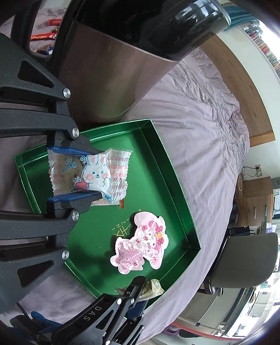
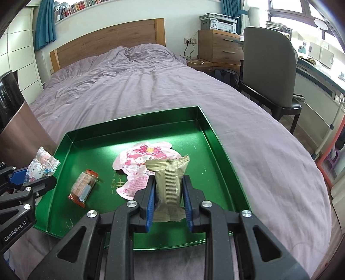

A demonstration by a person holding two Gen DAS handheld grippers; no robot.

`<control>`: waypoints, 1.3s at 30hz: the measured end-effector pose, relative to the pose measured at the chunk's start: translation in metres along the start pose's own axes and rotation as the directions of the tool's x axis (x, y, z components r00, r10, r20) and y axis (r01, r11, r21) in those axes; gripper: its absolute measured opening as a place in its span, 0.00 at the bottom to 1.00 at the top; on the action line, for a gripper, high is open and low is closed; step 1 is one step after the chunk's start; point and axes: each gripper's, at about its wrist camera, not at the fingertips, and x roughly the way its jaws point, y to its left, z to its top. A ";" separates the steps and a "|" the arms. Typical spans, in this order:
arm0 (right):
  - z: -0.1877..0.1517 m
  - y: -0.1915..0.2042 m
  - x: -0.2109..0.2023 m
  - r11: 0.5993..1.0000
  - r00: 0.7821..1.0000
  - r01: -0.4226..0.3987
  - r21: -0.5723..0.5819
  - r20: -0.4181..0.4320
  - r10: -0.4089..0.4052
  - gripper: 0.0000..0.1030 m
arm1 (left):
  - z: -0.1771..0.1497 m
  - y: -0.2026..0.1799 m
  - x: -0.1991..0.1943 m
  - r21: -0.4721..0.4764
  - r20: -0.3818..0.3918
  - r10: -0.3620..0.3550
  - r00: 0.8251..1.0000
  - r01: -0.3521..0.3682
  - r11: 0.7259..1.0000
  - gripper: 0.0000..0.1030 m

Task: Organize snacks
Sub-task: 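Lower both snacks into the green tray and open both tools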

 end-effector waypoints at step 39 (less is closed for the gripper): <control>-0.006 0.000 -0.029 0.998 0.998 0.062 -0.033 0.014 -0.062 1.00 | -0.012 -0.001 -0.028 -0.009 0.044 -0.087 0.995 0.088 0.996 0.47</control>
